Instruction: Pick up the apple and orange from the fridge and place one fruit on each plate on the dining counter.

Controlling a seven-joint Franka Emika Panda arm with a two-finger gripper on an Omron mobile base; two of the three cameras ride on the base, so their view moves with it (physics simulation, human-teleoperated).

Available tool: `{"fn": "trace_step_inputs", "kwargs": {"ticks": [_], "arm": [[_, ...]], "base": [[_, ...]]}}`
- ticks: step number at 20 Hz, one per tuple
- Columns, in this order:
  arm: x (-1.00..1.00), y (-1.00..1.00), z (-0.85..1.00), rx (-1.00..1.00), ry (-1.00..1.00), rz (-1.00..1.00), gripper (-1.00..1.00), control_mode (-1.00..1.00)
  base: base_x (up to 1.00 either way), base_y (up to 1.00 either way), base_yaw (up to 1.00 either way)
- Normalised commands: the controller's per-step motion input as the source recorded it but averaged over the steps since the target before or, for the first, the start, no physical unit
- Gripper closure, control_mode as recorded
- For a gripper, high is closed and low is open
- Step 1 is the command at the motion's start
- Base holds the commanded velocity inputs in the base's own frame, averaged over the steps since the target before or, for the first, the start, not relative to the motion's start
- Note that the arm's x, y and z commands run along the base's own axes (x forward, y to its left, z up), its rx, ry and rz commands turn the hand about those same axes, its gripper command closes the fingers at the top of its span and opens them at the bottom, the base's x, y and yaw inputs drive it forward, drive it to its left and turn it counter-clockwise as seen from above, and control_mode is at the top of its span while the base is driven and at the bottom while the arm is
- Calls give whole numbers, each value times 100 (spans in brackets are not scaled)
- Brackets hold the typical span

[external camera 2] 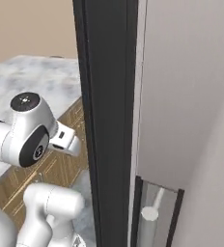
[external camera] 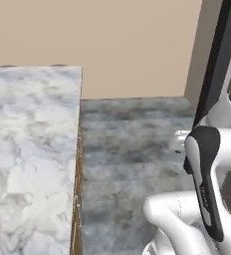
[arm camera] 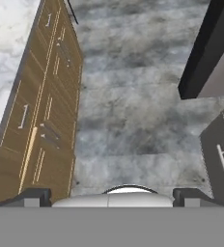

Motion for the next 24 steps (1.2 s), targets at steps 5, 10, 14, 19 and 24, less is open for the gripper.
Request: {"fn": "trace_step_inputs", "kwargs": {"ticks": [5, 10, 14, 19, 24], "arm": [[0, 0, 0, 0, 0, 0, -100, 100], [0, 0, 0, 0, 0, 0, -100, 100], [0, 0, 0, 0, 0, 0, -100, 100], [0, 0, 0, 0, 0, 0, -100, 100], [0, 0, 0, 0, 0, 0, -100, 100]], "base": [[86, 14, -10], [91, 1, -17], [37, 5, -29], [-7, 1, -83], [0, 7, -93]]}}
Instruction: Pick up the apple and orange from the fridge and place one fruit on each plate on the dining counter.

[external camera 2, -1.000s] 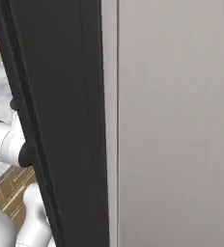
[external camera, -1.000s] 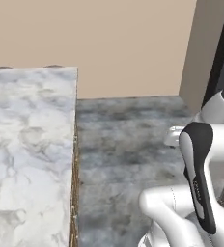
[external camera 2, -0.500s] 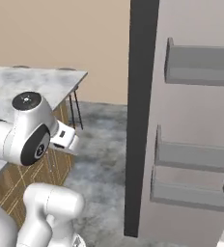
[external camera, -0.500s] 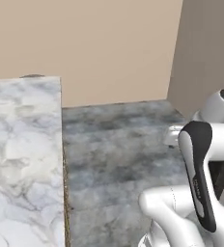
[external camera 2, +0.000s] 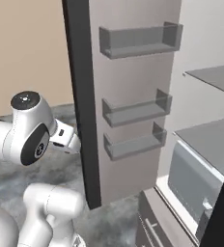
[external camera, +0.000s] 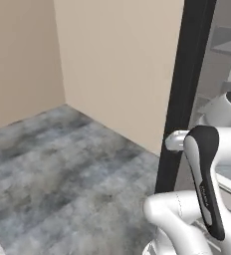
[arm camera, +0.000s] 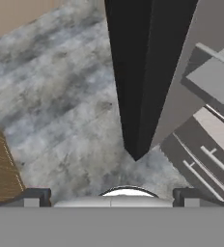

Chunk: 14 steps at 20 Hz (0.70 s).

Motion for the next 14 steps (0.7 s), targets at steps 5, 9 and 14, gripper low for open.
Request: {"fn": "trace_step_inputs", "kwargs": {"ticks": [5, 9, 14], "arm": [[0, 0, 0, 0, 0, 0, -100, 100], [0, 0, 0, 0, 0, 0, -100, 100], [0, 0, 0, 0, 0, 0, -100, 100]], "base": [[0, 0, -91], [3, -3, -86], [37, -1, -67]]}}
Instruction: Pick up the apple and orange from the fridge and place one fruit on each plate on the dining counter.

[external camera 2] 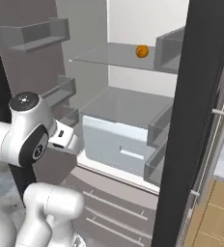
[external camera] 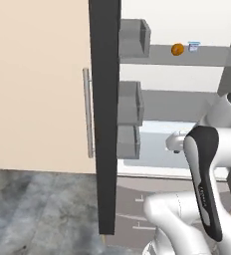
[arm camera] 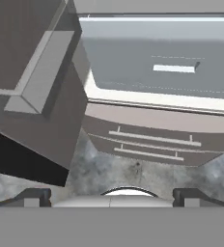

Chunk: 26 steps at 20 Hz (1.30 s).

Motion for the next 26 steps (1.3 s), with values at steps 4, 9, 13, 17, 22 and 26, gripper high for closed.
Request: {"fn": "trace_step_inputs", "kwargs": {"ticks": [4, 9, 13, 17, 22, 26], "arm": [[0, 0, 0, 0, 0, 0, -100, 100], [0, 0, 0, 0, 0, 0, -100, 100], [0, 0, 0, 0, 0, 0, -100, 100], [0, 0, 0, 0, 0, 0, -100, 100], [0, 0, 0, 0, 0, 0, -100, 100], [0, 0, 0, 0, 0, 0, -100, 100]], "base": [[41, -1, -19], [10, -21, -24], [9, -2, -53], [27, 16, -31], [32, 0, -3], [96, -4, 0]]}}
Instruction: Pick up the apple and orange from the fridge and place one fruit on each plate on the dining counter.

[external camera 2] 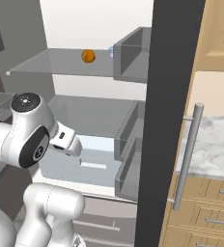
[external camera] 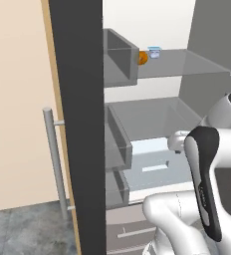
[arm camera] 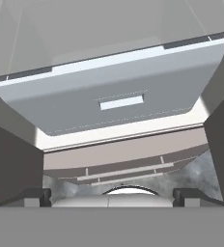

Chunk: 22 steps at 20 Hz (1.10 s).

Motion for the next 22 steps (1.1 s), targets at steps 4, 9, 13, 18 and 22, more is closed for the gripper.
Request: {"fn": "trace_step_inputs", "kwargs": {"ticks": [4, 9, 13, 18, 22], "arm": [[0, 0, 0, 0, 0, 0, -100, 100], [0, 0, 0, 0, 0, 0, -100, 100], [0, 0, 0, 0, 0, 0, -100, 100], [-6, 0, 5, 0, -5, 0, -100, -100], [-23, 0, 56, 0, -37, 1, -100, -100]], "base": [[73, 0, 0], [0, 0, 0], [0, 0, 0], [-3, 0, 0], [0, 0, 0]]}}
